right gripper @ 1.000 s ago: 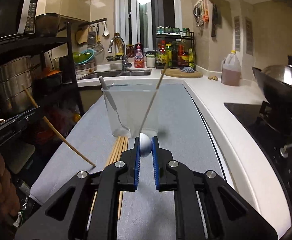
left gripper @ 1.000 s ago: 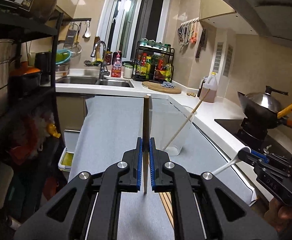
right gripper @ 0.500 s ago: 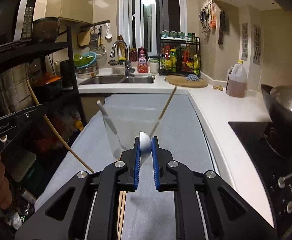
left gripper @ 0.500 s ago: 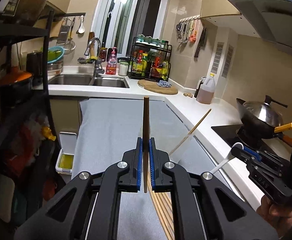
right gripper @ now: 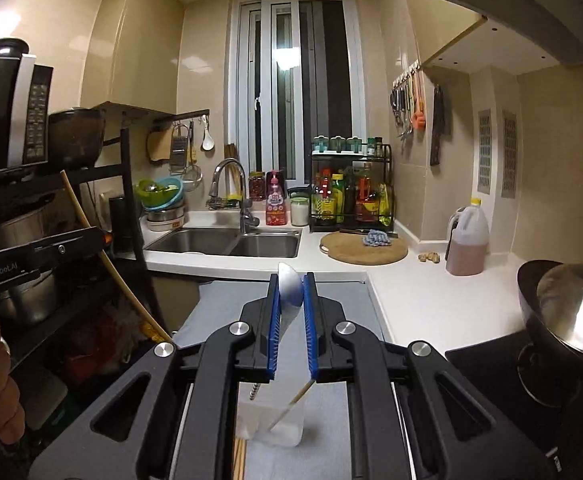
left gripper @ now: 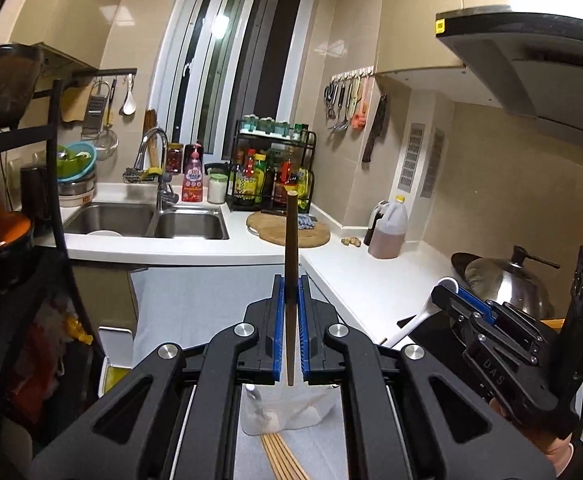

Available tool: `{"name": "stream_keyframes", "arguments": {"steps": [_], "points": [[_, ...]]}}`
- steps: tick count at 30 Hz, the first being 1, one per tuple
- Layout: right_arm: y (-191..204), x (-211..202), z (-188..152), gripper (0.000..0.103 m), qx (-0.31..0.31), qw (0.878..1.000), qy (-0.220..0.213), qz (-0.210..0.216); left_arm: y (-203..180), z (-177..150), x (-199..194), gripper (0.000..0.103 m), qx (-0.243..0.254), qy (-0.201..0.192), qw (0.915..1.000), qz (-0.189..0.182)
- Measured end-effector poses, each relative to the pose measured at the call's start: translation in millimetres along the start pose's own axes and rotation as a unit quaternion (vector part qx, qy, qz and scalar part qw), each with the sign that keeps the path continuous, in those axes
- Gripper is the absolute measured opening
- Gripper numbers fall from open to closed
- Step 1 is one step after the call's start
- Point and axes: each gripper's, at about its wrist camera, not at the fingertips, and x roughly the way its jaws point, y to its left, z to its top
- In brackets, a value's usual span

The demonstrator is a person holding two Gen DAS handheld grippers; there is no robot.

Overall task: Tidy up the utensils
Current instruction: 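Open the left tool over the container while the right tool drops the spoon in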

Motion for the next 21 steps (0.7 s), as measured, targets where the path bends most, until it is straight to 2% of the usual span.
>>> {"name": "stream_keyframes", "arguments": {"steps": [7,12,17,18,19,20,21], "points": [[2,58,-20,0.011,-0.011,0.999,0.040,-0.001,2,-33,74,0.007,0.023,0.080,0.9963,0.019],[8,84,-42,0.011,-0.023,0.997,0.075,0.007,12,-56,100,0.007,0.017,0.124,0.9920,0.019],[15,96,-59,0.012,-0.032,0.994,0.101,0.014,14,-70,108,0.008,0.023,0.143,0.9891,0.028],[16,95,-61,0.014,-0.032,0.994,0.103,0.015,13,-71,106,0.010,0.028,0.141,0.9891,0.034],[17,95,-61,0.017,-0.035,0.994,0.105,0.016,12,-70,104,0.020,0.032,0.138,0.9892,0.037],[19,93,-61,0.026,-0.039,0.994,0.103,0.014,12,-69,98,0.032,0.036,0.130,0.9899,0.042],[21,90,-59,0.030,-0.043,0.994,0.098,0.008,11,-66,94,0.036,0.036,0.122,0.9909,0.045]]}}
